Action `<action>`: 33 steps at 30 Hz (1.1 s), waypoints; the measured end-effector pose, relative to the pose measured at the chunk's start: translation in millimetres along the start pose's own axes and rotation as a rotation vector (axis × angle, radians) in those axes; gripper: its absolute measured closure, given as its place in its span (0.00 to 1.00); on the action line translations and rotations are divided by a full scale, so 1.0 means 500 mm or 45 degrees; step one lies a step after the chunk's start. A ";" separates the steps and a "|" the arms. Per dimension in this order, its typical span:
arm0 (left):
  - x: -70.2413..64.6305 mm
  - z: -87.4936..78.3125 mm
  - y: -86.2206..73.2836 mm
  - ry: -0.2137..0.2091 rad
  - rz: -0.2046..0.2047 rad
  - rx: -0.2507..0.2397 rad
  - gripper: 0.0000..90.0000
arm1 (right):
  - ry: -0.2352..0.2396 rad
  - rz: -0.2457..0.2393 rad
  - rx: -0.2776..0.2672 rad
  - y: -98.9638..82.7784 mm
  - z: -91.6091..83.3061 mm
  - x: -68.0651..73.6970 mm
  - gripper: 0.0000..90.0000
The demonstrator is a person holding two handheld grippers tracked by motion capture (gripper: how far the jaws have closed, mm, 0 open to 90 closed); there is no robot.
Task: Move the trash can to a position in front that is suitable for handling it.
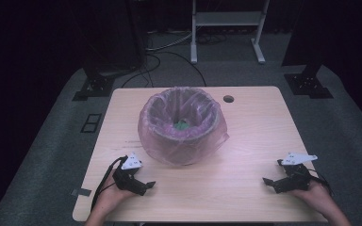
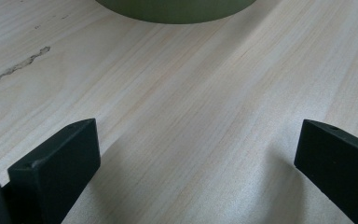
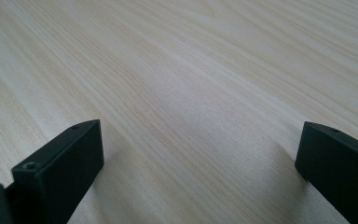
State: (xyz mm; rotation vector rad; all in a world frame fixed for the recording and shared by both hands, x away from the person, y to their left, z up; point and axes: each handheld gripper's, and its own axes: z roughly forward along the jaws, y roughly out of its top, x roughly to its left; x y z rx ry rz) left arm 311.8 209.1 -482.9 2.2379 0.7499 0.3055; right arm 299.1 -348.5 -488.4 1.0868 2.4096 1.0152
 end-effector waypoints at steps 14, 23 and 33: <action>0.004 -0.023 0.009 -0.053 -0.063 0.001 0.00 | 0.000 0.000 0.000 0.000 0.000 0.000 0.00; 0.012 -0.058 0.026 -0.033 -0.083 -0.032 0.00 | 0.000 0.000 0.000 0.000 0.000 0.000 0.00; 0.013 -0.103 0.067 -0.024 -0.086 -0.079 0.00 | 0.000 0.000 -0.001 0.000 0.000 0.000 0.00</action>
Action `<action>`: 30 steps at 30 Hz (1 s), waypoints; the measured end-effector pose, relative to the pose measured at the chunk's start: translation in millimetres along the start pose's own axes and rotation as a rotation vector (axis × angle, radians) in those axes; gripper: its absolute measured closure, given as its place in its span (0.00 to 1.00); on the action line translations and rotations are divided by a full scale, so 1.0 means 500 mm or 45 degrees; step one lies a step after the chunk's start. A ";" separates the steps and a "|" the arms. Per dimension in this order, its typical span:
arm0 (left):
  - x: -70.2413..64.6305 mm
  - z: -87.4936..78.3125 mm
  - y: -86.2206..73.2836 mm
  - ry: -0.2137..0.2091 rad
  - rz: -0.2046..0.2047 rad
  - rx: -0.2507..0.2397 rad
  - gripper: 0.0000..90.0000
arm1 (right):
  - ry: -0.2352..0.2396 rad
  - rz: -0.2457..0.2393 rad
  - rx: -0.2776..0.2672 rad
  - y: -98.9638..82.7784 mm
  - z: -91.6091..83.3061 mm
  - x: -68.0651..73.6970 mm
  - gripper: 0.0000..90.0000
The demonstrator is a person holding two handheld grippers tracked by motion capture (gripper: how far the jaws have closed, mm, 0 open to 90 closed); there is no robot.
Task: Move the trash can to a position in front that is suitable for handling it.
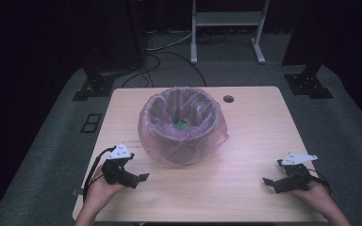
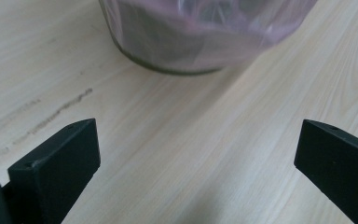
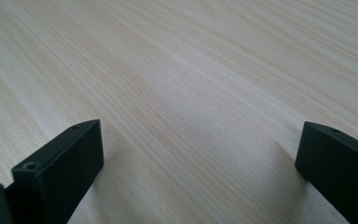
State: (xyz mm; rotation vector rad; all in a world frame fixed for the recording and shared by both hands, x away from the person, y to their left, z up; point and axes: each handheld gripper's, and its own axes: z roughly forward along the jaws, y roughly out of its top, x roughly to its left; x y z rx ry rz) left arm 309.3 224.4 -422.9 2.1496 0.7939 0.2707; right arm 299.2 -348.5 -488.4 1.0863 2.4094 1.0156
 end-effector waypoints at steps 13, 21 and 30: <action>-0.004 -0.045 0.059 -0.018 0.028 -0.037 0.00 | 0.000 -0.001 0.000 0.000 0.000 0.000 0.00; -0.005 -0.077 0.097 -0.022 0.009 -0.087 0.00 | 0.000 0.000 0.000 0.000 0.000 0.000 0.00; -0.010 -0.092 0.133 -0.040 0.007 -0.085 0.00 | 0.000 0.000 0.000 0.000 0.000 0.000 0.00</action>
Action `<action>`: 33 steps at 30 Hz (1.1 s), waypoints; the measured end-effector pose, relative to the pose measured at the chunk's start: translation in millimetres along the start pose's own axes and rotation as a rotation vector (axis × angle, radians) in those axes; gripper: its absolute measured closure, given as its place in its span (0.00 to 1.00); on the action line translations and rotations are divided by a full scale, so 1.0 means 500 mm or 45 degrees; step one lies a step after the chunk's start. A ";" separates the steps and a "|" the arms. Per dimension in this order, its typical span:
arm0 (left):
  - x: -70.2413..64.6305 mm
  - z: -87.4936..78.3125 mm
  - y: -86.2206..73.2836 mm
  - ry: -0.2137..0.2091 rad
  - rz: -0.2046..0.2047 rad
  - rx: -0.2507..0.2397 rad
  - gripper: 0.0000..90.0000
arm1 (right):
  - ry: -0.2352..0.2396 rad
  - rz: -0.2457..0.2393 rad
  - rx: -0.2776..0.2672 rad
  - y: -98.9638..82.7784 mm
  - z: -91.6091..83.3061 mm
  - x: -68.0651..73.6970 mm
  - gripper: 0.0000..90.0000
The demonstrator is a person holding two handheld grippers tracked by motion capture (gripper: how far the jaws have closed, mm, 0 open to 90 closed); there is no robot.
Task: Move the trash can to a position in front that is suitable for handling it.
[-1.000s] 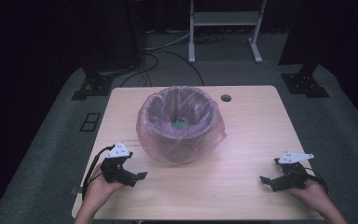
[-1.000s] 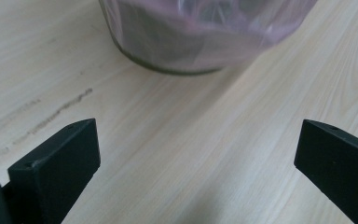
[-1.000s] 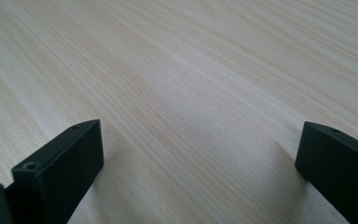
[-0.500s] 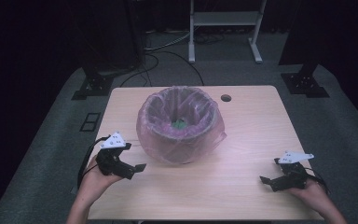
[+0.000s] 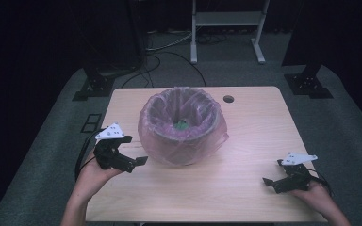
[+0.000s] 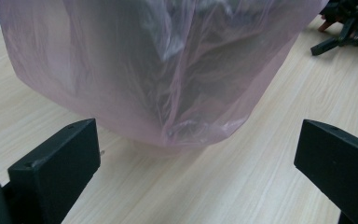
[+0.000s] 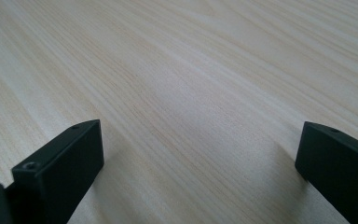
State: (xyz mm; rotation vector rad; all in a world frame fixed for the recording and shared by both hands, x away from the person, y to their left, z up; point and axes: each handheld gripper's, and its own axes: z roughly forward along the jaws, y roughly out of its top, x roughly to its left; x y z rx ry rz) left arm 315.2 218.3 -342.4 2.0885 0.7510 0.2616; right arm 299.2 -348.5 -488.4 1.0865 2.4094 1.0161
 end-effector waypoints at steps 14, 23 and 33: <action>0.004 -0.020 0.070 0.002 0.007 -0.032 0.00 | 0.000 0.000 0.000 0.000 0.000 0.000 0.00; 0.025 -0.013 0.111 0.026 -0.011 -0.036 0.04 | 0.000 0.000 0.000 0.000 0.000 0.000 0.00; 0.043 0.006 0.155 0.057 0.008 -0.024 0.04 | 0.000 0.000 0.000 0.000 0.000 0.000 0.00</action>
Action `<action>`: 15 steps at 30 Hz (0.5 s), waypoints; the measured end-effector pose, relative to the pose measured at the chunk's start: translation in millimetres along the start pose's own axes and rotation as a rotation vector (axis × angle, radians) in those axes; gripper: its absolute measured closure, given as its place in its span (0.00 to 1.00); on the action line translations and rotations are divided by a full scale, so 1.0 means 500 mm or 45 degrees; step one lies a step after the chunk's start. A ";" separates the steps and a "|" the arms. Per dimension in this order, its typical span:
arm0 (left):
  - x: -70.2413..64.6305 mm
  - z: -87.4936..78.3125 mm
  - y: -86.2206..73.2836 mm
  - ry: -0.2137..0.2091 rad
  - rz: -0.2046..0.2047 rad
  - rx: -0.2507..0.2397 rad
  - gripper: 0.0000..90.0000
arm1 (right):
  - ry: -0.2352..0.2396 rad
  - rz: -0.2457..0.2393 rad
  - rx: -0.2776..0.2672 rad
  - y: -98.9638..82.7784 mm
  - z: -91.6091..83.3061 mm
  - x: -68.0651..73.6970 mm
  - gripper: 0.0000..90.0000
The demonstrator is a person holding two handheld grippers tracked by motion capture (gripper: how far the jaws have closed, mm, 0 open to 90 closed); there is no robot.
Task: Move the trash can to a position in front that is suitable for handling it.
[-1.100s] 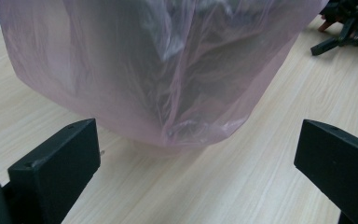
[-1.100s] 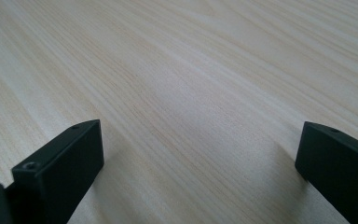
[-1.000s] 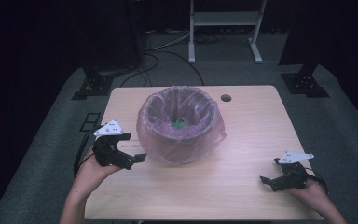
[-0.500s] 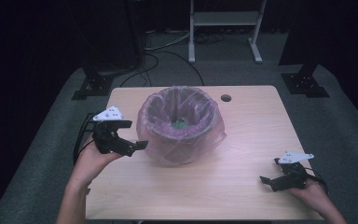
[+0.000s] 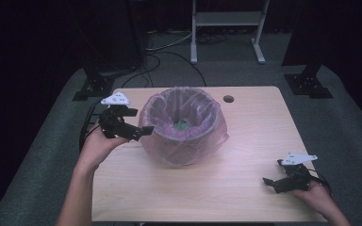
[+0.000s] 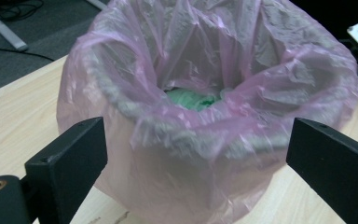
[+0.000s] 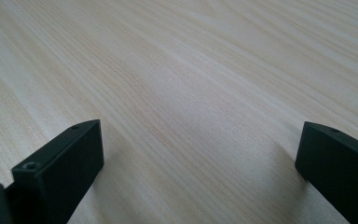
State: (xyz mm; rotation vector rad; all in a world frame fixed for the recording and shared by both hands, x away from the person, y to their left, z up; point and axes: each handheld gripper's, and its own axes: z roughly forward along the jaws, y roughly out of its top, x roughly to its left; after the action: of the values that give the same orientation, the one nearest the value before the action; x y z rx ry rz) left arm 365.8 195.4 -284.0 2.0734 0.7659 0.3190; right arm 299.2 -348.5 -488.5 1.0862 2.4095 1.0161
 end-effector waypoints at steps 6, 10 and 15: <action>0.011 0.017 0.019 0.036 -0.006 0.008 0.05 | 0.001 -0.001 0.001 0.000 0.000 0.000 0.00; 0.024 0.033 0.023 0.053 -0.032 0.028 0.06 | 0.001 0.000 0.001 0.000 0.000 0.000 0.00; 0.037 0.056 0.021 0.083 -0.041 0.079 0.07 | 0.000 0.000 0.000 0.000 0.000 0.000 0.00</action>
State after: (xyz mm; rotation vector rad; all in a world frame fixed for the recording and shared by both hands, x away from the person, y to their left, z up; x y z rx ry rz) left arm 398.1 184.4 -292.8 2.1153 0.8574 0.3502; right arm 299.2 -348.5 -488.5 1.0864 2.4095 1.0166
